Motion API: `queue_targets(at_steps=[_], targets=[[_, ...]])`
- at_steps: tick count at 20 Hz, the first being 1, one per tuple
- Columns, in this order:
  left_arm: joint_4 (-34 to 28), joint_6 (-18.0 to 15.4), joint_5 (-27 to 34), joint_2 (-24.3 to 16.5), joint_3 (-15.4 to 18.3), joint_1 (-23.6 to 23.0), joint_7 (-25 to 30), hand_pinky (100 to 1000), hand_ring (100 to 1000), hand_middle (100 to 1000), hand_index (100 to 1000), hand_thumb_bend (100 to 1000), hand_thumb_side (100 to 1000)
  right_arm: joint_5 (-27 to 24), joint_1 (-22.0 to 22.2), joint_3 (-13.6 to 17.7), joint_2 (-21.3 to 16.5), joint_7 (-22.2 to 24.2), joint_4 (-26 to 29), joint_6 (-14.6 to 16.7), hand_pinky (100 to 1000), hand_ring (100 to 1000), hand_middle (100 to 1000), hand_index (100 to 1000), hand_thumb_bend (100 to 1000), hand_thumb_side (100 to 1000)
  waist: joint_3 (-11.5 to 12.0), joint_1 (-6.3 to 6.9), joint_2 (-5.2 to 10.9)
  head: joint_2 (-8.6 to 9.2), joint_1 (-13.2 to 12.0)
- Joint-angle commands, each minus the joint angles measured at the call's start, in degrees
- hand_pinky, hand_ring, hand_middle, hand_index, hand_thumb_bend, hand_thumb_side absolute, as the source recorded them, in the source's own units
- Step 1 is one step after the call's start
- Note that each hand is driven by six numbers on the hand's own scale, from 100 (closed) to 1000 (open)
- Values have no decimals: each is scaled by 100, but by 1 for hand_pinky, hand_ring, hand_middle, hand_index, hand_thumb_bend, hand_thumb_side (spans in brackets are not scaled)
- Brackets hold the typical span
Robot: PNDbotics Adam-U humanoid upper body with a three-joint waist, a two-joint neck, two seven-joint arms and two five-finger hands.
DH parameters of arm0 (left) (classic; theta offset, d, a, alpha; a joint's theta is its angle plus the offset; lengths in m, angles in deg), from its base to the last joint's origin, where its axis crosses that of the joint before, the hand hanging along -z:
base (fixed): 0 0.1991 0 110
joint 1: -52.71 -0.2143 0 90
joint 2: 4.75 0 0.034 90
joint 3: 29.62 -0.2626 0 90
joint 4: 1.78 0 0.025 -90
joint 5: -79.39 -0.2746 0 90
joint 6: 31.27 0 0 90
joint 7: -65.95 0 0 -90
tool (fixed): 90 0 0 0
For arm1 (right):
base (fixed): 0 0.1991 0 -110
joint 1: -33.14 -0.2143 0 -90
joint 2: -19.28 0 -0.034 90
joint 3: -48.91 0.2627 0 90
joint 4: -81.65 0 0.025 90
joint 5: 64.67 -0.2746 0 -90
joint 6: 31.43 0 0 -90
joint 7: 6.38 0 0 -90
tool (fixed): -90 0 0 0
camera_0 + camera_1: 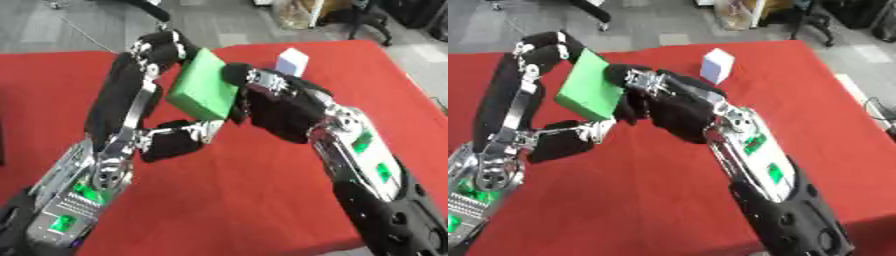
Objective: Pick up the objects with one hand, pass them to the other hand, and then place them into the box on the other side of the table.
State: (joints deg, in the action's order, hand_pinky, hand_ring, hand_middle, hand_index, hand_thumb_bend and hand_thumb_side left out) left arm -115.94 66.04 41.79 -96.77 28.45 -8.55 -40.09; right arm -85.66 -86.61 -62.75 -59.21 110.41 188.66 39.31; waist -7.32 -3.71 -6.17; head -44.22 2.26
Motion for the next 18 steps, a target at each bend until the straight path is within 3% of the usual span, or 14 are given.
queue_targets(at_steps=[1, 5, 11, 18], targets=[[-43, -44, -201, -2, 193, 90, -57, 704, 513, 517, 596, 153, 165, -41, -55, 18, -77, 21, 103, -22, 741, 677, 360, 769, 100, 888, -5, -53, -34, 10, 43], [-43, -112, -398, 2, 245, 51, -91, 703, 517, 521, 600, 155, 171, -32, -48, 36, -67, 6, 96, 15, 757, 726, 487, 845, 100, 993, -8, -51, -38, 10, 82], [-43, -125, -761, 25, 363, -84, -208, 703, 520, 525, 603, 160, 171, -167, -22, 75, -44, -435, -30, -5, 824, 852, 699, 958, 100, 1000, -2, -45, -45, 10, 104], [-43, 37, -909, 7, 521, -331, -447, 702, 519, 523, 598, 165, 170, -559, 33, 129, -3, -1099, -124, -11, 835, 862, 755, 974, 108, 1000, 10, -40, -57, 10, 93]])
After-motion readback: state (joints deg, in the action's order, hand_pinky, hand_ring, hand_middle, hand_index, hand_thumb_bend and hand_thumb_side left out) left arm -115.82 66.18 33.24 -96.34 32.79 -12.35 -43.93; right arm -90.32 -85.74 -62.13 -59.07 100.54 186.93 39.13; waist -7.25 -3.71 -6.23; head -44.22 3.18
